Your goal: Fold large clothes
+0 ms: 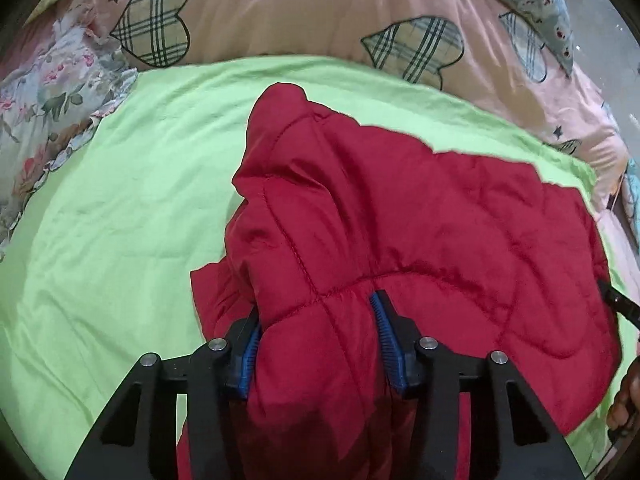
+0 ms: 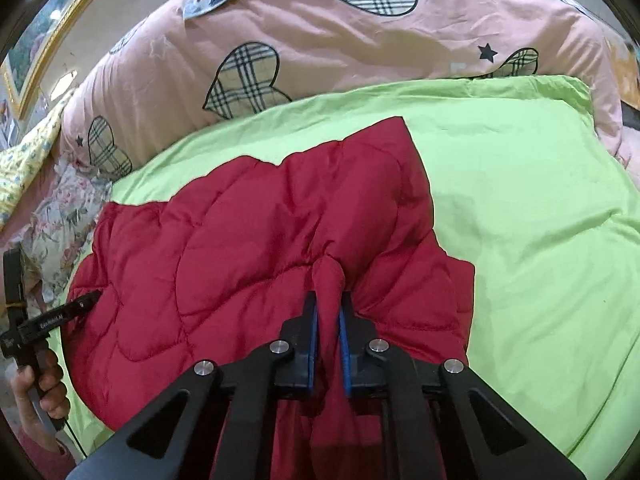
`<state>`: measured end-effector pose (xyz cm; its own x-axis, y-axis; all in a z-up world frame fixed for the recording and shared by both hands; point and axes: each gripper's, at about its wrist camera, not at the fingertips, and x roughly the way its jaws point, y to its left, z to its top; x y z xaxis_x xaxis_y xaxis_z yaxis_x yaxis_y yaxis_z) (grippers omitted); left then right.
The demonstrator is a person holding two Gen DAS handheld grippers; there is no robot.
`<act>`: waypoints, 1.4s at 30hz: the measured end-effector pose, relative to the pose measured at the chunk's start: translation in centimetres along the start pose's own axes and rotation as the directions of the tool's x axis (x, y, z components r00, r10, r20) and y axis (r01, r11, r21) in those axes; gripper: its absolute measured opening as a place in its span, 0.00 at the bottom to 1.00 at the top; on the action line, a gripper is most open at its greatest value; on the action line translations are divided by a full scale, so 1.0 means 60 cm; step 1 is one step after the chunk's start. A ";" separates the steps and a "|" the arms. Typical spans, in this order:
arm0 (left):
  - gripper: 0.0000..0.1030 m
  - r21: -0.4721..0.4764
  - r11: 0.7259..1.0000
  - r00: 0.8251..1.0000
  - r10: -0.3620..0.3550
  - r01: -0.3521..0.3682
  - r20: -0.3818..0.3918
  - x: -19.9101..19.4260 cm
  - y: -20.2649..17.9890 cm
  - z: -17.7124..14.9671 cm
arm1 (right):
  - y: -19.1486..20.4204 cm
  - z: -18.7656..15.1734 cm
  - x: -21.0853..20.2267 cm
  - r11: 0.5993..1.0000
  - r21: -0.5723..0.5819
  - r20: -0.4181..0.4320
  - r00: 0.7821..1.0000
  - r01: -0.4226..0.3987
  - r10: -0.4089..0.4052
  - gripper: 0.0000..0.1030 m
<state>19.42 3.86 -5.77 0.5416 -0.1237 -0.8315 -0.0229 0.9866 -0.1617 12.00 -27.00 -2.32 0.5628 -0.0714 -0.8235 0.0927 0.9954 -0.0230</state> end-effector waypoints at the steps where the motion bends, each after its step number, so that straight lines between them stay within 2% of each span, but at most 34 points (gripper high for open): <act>1: 0.47 0.002 1.000 1.000 0.004 -0.004 -0.005 0.012 0.004 -0.004 | -0.003 -0.003 0.011 1.000 0.006 -0.012 1.000 0.002 -0.001 0.08; 5: 0.50 -0.006 1.000 1.000 0.017 -0.017 -0.009 0.029 0.015 -0.012 | -0.010 -0.017 0.057 1.000 0.028 -0.049 0.999 -0.004 0.006 0.09; 10: 0.55 0.011 0.997 0.998 0.070 -0.070 0.009 0.024 0.001 -0.011 | 0.000 -0.015 0.054 0.999 0.015 -0.040 0.999 0.031 -0.030 0.09; 14: 0.62 0.007 0.991 0.990 0.134 -0.134 0.038 -0.014 -0.016 -0.018 | -0.010 -0.015 0.050 0.999 0.032 -0.038 0.999 0.022 -0.021 0.10; 17: 0.66 0.019 0.986 0.981 0.161 -0.164 0.106 -0.075 -0.029 -0.035 | -0.008 -0.014 0.050 0.999 0.023 -0.036 0.999 0.032 -0.031 0.10; 19: 0.67 0.042 0.986 0.977 0.154 -0.162 0.149 -0.113 -0.048 -0.049 | -0.007 -0.015 0.048 0.999 0.023 -0.033 0.999 0.035 -0.034 0.10; 21: 0.70 0.062 0.989 0.980 0.121 -0.132 0.161 -0.134 -0.066 -0.063 | -0.006 -0.017 0.045 0.999 0.025 -0.031 0.999 0.037 -0.036 0.10; 23: 0.71 0.098 0.992 0.990 0.061 -0.074 0.125 -0.129 -0.089 -0.076 | -0.006 -0.018 0.042 0.999 0.023 -0.029 0.999 0.042 -0.041 0.11; 25: 0.71 0.126 0.990 0.994 0.057 -0.068 0.095 -0.113 -0.108 -0.090 | -0.005 -0.020 0.039 0.999 0.020 -0.030 0.998 0.050 -0.049 0.11; 27: 0.71 0.150 0.986 0.997 0.074 -0.079 0.033 -0.076 -0.126 -0.103 | -0.001 -0.018 0.034 0.998 0.010 -0.038 0.998 0.054 -0.054 0.17; 29: 0.72 0.159 0.982 0.995 0.101 -0.104 0.025 -0.055 -0.136 -0.115 | 0.003 -0.017 0.016 0.998 0.009 -0.030 0.997 0.069 -0.069 0.24; 31: 0.72 0.157 0.982 0.994 0.105 -0.108 0.028 -0.053 -0.141 -0.115 | 0.022 -0.018 -0.028 0.996 -0.025 0.025 0.996 0.083 -0.083 0.37; 34: 0.73 0.148 0.983 0.994 0.103 -0.106 0.023 -0.048 -0.142 -0.107 | 0.061 -0.030 -0.086 0.994 -0.085 0.107 0.993 0.064 -0.054 0.45; 36: 0.73 0.154 0.981 0.993 0.112 -0.115 0.028 -0.048 -0.146 -0.109 | 0.091 -0.040 -0.090 0.989 -0.144 0.083 0.996 0.023 -0.011 0.45; 38: 0.73 0.162 0.979 0.992 0.118 -0.122 0.033 -0.048 -0.146 -0.112 | 0.108 -0.050 -0.073 0.984 -0.176 0.042 0.999 0.008 -0.001 0.45; 42: 0.73 0.163 0.980 0.993 0.109 -0.116 0.050 -0.082 -0.136 -0.105 | 0.111 -0.075 0.011 0.980 -0.195 -0.061 0.997 0.038 -0.051 0.46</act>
<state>11.66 -4.24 -3.70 0.5776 -0.0101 -0.8163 0.0516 0.9984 0.0241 9.33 -20.11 -5.57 0.5064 -0.1182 -0.8542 -0.0476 0.9852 -0.1646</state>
